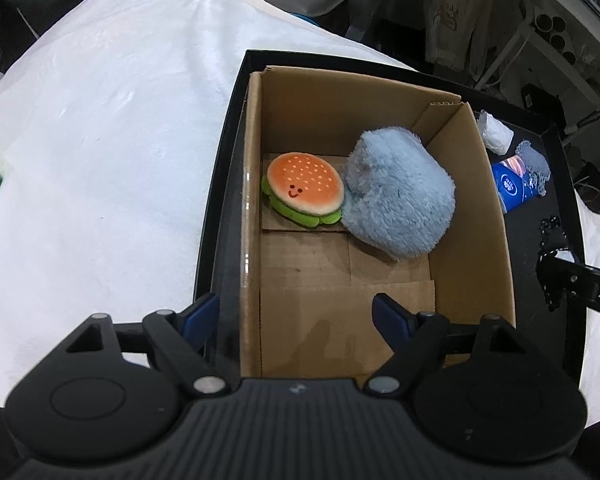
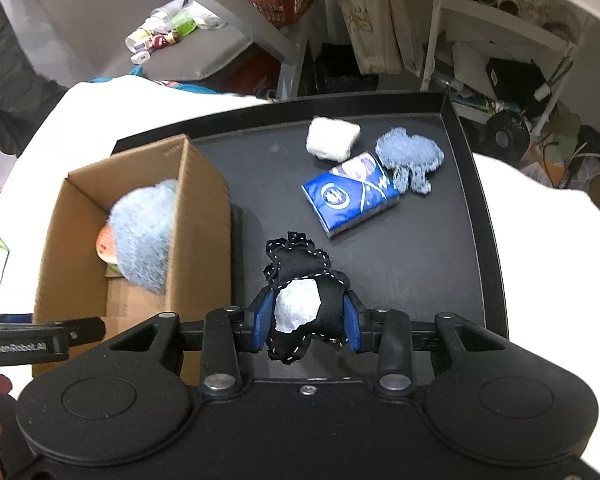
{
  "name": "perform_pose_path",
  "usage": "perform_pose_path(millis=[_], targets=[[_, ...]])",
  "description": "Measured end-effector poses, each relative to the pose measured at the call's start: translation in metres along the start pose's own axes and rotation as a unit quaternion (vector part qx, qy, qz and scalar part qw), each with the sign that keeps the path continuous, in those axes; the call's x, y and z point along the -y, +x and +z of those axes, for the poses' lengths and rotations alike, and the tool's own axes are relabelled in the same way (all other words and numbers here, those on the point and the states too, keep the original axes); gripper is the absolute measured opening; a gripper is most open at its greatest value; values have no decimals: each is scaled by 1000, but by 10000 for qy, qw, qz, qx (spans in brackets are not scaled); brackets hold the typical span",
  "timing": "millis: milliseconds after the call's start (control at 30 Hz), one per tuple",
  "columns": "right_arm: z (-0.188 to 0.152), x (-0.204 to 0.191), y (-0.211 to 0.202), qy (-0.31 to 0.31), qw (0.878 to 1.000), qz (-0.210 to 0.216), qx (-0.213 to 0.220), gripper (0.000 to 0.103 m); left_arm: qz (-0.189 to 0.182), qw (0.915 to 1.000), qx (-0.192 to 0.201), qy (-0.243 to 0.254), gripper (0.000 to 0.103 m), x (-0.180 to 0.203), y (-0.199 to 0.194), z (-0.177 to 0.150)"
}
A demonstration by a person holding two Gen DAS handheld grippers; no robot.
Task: Organize soft objects
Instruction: 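Carry the keychain plush into the box and open the right gripper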
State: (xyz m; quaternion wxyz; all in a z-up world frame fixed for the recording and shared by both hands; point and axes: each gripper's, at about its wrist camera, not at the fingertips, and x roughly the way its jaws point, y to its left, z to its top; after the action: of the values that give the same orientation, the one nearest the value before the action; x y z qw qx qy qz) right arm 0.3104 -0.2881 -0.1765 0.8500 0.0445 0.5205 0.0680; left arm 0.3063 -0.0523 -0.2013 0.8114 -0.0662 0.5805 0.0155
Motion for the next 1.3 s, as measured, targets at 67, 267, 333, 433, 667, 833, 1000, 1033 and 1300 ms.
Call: perform_pose_path(millis=[67, 267, 333, 433, 667, 833, 1000, 1033, 1300], targets=[[3, -6, -5, -47, 10000, -12, 38, 37, -56, 10000, 25, -40, 80, -4, -1, -1], [13, -26, -15, -196, 9997, -15, 119, 37, -201, 9997, 100, -136, 72, -16, -4, -3], [14, -34, -17, -243, 9996, -26, 133, 37, -250, 9995, 84, -167, 68, -20, -3, -4], [16, -45, -19, -309, 9994, -67, 148, 37, -328, 9992, 81, -209, 63, -25, -2, -4], [19, -69, -28, -459, 9988, -55, 174, 37, -514, 9983, 55, -280, 30, -34, 4, -6], [20, -90, -32, -647, 9978, -48, 135, 37, -540, 9983, 57, -229, 19, -40, 8, -10], [18, -111, -30, -791, 9968, 33, 55, 37, -657, 9974, 79, -279, 18, -47, 9, -12], [18, -115, -29, -800, 9968, 60, 29, 37, -680, 9972, 78, -299, 18, -49, 10, -12], [12, -142, -17, -872, 9959, 140, -186, 37, -852, 9955, 94, -401, 19, -58, 11, -14]])
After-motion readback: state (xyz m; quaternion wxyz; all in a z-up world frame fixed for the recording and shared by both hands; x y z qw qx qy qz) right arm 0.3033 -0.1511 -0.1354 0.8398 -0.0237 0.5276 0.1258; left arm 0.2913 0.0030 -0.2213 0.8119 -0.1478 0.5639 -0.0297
